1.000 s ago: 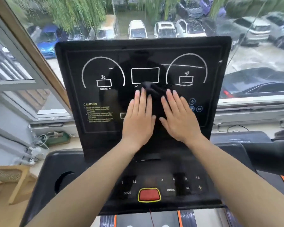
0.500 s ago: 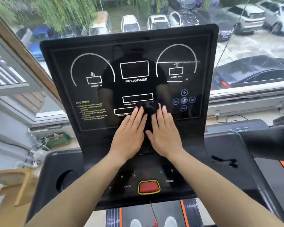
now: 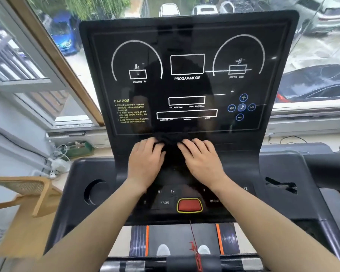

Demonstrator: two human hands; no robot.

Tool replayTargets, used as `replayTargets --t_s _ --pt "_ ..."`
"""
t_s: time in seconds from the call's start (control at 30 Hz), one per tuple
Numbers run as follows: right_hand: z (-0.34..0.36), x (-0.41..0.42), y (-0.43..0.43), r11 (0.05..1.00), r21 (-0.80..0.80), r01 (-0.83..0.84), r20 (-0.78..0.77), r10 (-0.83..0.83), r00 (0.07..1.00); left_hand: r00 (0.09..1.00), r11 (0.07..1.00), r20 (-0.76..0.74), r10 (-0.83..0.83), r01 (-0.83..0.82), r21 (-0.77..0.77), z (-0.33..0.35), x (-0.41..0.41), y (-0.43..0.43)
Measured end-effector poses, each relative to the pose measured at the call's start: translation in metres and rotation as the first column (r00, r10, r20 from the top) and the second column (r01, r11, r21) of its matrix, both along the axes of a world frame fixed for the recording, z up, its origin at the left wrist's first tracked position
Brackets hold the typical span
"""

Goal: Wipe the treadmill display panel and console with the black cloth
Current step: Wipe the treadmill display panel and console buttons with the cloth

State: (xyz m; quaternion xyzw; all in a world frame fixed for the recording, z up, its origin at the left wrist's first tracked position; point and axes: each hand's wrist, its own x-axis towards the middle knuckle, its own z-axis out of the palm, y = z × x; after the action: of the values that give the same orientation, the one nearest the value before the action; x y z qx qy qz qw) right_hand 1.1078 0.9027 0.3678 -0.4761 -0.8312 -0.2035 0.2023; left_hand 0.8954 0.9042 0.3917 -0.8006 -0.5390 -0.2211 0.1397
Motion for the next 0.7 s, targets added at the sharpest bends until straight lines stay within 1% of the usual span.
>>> replayTargets --t_s 0.07,0.17,0.27,0.37,0.43,0.5,0.53,0.63,0.7 --pt "0.002 0.037 0.0 0.997 0.034 0.069 -0.014 -0.068 0.998 0.994 0.995 0.043 -0.097 0.098 -0.024 0.0 0.031 0.007" --pt "0.006 0.092 -0.002 0.983 0.026 0.183 -0.058 -0.181 0.982 0.978 0.979 0.074 -0.197 0.201 -0.041 0.003 0.09 0.013" --pt "0.013 0.121 -0.004 0.973 -0.025 0.228 -0.115 -0.229 0.967 0.962 0.961 0.029 -0.273 0.274 -0.045 0.007 0.148 0.02" --pt "0.016 0.122 -0.005 0.957 -0.059 0.284 -0.167 -0.29 0.942 0.953 0.952 -0.018 -0.303 0.302 -0.053 0.005 0.17 0.024" --pt "0.012 0.114 -0.01 0.934 -0.072 0.349 -0.209 -0.357 0.911 0.952 0.953 -0.031 -0.303 0.303 -0.023 0.005 0.157 0.023" --pt "0.008 0.099 -0.013 0.916 -0.086 0.392 -0.24 -0.401 0.884 0.959 0.959 0.012 -0.282 0.282 0.006 0.005 0.126 0.02" --pt "0.008 0.089 -0.012 0.917 -0.079 0.392 -0.237 -0.399 0.886 0.963 0.964 0.045 -0.267 0.267 0.009 0.004 0.108 0.018" --pt "0.009 0.042 -0.003 0.964 -0.016 0.266 -0.196 -0.264 0.944 0.975 0.979 0.089 -0.204 0.205 0.001 0.0 0.051 0.013" --pt "0.013 0.001 0.002 0.984 0.003 0.181 -0.207 -0.176 0.962 0.982 0.986 0.094 -0.164 0.165 -0.003 0.001 0.017 0.011"
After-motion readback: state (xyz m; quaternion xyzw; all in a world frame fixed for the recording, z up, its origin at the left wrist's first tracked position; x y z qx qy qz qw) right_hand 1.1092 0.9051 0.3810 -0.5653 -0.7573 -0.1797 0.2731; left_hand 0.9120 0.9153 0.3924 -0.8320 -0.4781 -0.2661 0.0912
